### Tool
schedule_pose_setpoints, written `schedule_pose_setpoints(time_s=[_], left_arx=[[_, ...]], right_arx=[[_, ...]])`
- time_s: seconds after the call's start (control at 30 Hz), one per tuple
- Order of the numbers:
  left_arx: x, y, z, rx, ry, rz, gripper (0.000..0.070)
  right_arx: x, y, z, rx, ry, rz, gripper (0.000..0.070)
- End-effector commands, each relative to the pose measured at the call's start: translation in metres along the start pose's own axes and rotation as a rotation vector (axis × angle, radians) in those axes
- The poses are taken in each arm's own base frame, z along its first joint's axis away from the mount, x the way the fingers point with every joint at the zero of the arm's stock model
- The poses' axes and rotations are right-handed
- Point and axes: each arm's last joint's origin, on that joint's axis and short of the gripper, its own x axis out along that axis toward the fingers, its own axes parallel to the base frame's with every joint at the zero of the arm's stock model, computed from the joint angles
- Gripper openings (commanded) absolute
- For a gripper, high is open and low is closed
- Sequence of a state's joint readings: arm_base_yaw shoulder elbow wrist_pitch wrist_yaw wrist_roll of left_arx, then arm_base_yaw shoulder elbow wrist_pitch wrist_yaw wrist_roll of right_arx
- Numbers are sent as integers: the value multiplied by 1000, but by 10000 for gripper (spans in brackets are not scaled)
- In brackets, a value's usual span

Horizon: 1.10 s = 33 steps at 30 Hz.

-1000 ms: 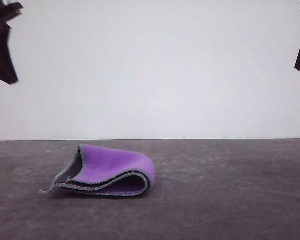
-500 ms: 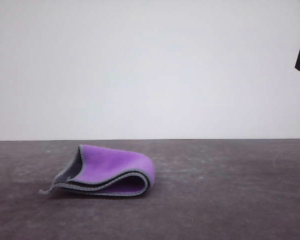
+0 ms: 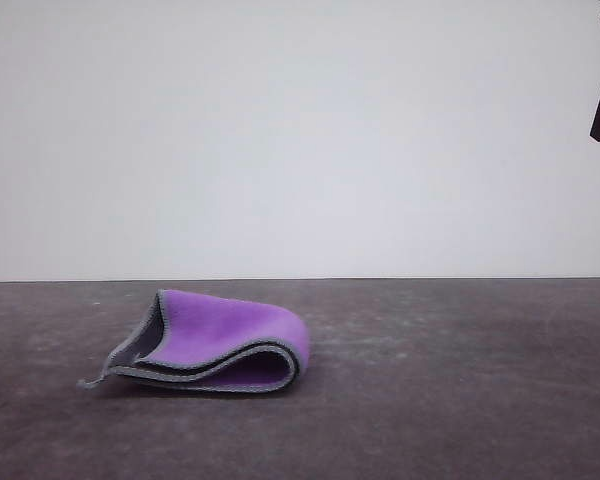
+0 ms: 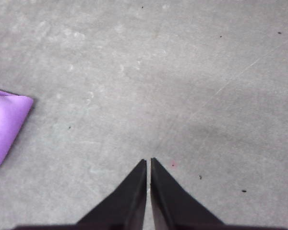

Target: Fold clothes

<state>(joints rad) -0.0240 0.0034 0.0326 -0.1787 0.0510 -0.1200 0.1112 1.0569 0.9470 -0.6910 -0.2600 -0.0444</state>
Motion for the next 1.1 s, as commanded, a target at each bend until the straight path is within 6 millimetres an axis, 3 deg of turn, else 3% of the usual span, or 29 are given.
schedule_pose_setpoints(time_s=[0.0, 0.9, 1.07], left_arx=[[2, 2, -7, 4, 27, 16, 22], [2, 2, -7, -1, 26, 21, 22], [2, 2, -7, -1, 26, 21, 22]], right_arx=[[0, 0, 3, 6, -12, 2, 9], [0, 0, 4, -30, -22, -1, 9], [-18, -1, 3, -131, -169, -84, 9]])
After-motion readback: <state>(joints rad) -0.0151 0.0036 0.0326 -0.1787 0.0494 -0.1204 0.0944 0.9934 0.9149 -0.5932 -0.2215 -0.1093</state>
